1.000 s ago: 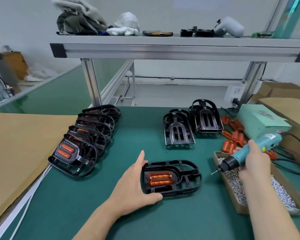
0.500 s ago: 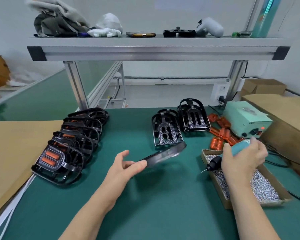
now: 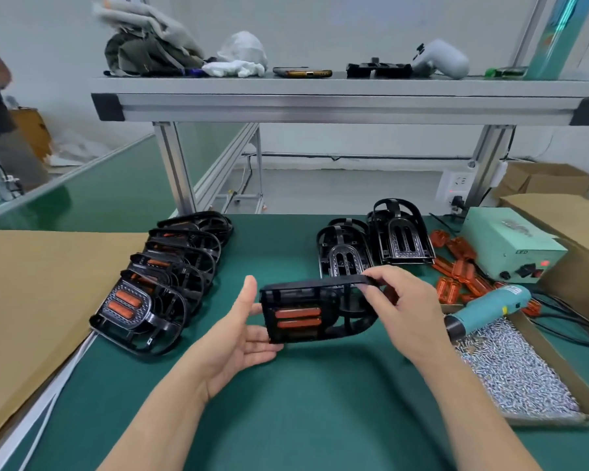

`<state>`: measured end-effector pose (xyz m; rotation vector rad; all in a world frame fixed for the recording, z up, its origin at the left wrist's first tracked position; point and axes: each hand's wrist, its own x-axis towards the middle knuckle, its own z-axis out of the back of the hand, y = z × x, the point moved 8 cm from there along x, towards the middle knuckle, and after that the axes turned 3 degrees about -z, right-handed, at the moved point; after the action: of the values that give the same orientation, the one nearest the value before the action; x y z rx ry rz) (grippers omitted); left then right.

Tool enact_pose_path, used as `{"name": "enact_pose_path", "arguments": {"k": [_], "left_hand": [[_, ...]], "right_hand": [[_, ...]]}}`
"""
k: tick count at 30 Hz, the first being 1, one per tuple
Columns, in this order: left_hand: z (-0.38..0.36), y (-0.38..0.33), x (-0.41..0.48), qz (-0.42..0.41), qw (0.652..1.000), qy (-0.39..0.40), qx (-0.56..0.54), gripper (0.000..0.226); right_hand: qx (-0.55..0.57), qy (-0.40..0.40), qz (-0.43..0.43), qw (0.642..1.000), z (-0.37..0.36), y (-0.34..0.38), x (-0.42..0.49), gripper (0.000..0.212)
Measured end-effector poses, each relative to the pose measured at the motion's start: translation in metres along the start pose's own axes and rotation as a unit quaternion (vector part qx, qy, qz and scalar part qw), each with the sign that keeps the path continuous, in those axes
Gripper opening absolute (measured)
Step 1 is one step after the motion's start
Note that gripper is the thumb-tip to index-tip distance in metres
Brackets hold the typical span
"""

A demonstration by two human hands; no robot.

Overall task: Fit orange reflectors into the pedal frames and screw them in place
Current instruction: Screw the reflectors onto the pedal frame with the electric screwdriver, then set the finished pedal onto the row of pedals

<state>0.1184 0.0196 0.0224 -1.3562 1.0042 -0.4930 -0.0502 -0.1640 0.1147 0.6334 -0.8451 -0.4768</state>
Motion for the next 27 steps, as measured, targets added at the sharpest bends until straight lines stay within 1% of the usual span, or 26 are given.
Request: {"name": "enact_pose_path", "arguments": {"k": [1, 3, 5, 6, 8, 11, 13, 15, 17, 19, 20, 23, 25, 27], "left_hand": [[0.002, -0.001, -0.001, -0.009, 1.000, -0.016, -0.019, 0.103], [0.004, -0.004, -0.005, -0.044, 0.995, -0.059, -0.071, 0.089], [0.004, -0.003, -0.012, -0.076, 0.984, -0.119, -0.113, 0.074], [0.003, 0.000, -0.016, -0.088, 0.978, -0.154, -0.114, 0.066], [0.004, 0.011, -0.025, -0.101, 0.964, -0.232, -0.080, 0.049], [0.014, 0.024, -0.039, -0.114, 0.940, -0.317, -0.045, 0.037], [0.030, 0.026, -0.046, -0.118, 0.926, -0.359, -0.016, 0.036], [0.051, 0.024, -0.056, -0.131, 0.902, -0.411, 0.021, 0.040], [0.071, 0.020, -0.067, -0.146, 0.873, -0.461, 0.059, 0.045], [0.090, 0.015, -0.077, -0.150, 0.849, -0.497, 0.098, 0.049], [0.099, 0.014, -0.082, -0.148, 0.837, -0.514, 0.115, 0.051], [0.132, 0.013, -0.094, -0.136, 0.803, -0.558, 0.156, 0.060], [0.153, 0.018, -0.100, -0.122, 0.790, -0.579, 0.161, 0.061], [0.166, 0.026, -0.103, -0.103, 0.787, -0.589, 0.151, 0.062]], "right_hand": [[-0.008, -0.007, -0.012, 1.000, -0.003, -0.001, 0.000, 0.007], [0.001, -0.021, -0.061, 0.998, -0.012, -0.006, -0.003, 0.002], [0.033, -0.030, -0.115, 0.992, -0.027, -0.011, -0.008, 0.003], [0.052, -0.024, -0.137, 0.989, -0.038, -0.012, -0.011, 0.005], [0.084, 0.007, -0.165, 0.983, -0.062, -0.008, -0.016, 0.009], [0.133, 0.054, -0.185, 0.972, -0.093, 0.004, -0.020, 0.014], [0.170, 0.081, -0.191, 0.963, -0.108, 0.015, -0.022, 0.010], [0.224, 0.117, -0.198, 0.947, -0.123, 0.026, -0.027, 0.004], [0.249, 0.152, -0.195, 0.936, -0.134, 0.036, -0.033, 0.012], [0.258, 0.174, -0.185, 0.932, -0.140, 0.042, -0.039, 0.020], [0.262, 0.176, -0.183, 0.931, -0.140, 0.042, -0.041, 0.020], [0.250, 0.164, -0.200, 0.933, -0.135, 0.032, -0.042, 0.007], [0.228, 0.165, -0.217, 0.935, -0.135, 0.021, -0.042, 0.007], [0.206, 0.178, -0.227, 0.935, -0.137, 0.014, -0.045, 0.008]]}}
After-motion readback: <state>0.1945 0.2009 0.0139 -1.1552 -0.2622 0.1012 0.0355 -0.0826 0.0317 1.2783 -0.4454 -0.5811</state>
